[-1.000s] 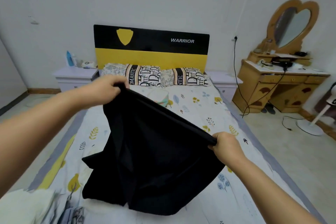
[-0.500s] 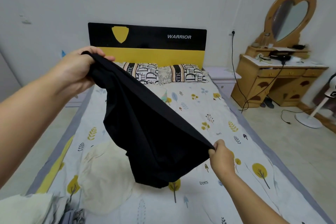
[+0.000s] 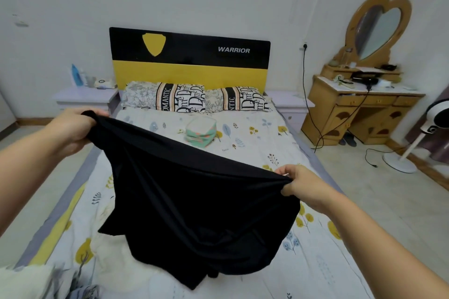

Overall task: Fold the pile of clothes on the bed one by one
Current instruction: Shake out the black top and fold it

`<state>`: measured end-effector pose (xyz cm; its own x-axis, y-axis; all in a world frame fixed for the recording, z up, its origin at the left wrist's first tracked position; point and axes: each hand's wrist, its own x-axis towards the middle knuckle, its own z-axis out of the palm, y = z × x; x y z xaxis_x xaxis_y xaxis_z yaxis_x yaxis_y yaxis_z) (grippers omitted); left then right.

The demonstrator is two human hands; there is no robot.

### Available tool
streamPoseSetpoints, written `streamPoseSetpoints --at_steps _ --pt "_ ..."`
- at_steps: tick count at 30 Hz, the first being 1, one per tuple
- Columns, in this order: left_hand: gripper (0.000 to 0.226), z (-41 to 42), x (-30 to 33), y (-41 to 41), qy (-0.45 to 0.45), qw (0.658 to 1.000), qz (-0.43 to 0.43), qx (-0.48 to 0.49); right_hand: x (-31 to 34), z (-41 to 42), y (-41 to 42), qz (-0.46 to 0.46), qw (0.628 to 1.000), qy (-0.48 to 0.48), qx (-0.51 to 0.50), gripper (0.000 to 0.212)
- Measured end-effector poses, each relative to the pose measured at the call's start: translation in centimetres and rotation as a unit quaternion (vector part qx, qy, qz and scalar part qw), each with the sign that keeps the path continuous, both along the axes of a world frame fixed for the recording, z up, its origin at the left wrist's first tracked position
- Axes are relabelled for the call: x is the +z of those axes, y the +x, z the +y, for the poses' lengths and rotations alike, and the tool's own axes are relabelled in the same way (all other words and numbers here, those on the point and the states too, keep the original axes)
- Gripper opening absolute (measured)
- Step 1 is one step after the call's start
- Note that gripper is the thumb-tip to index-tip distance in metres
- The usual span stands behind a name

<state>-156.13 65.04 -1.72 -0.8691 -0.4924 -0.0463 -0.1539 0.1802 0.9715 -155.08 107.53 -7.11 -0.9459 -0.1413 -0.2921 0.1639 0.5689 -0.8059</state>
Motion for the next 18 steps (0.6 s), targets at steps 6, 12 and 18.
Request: streamPoseSetpoints --at_steps 6,12,18 --pt "0.038 -2.4 -2.3 0.6 -0.246 0.965 -0.057 -0.071 -1.3 2.2 -0.5 0.200 0.919 0.323 -0.104 0.032" --pt "0.016 -1.6 -3.2 1.1 -0.359 0.909 -0.176 -0.120 -3.0 4.2 -1.8 0.200 0.919 0.041 -0.337 0.023" --pt "0.021 -0.1 -4.5 0.7 -0.163 0.966 -0.182 -0.088 -2.4 4.4 -1.7 0.118 0.942 -0.080 -0.304 0.021"
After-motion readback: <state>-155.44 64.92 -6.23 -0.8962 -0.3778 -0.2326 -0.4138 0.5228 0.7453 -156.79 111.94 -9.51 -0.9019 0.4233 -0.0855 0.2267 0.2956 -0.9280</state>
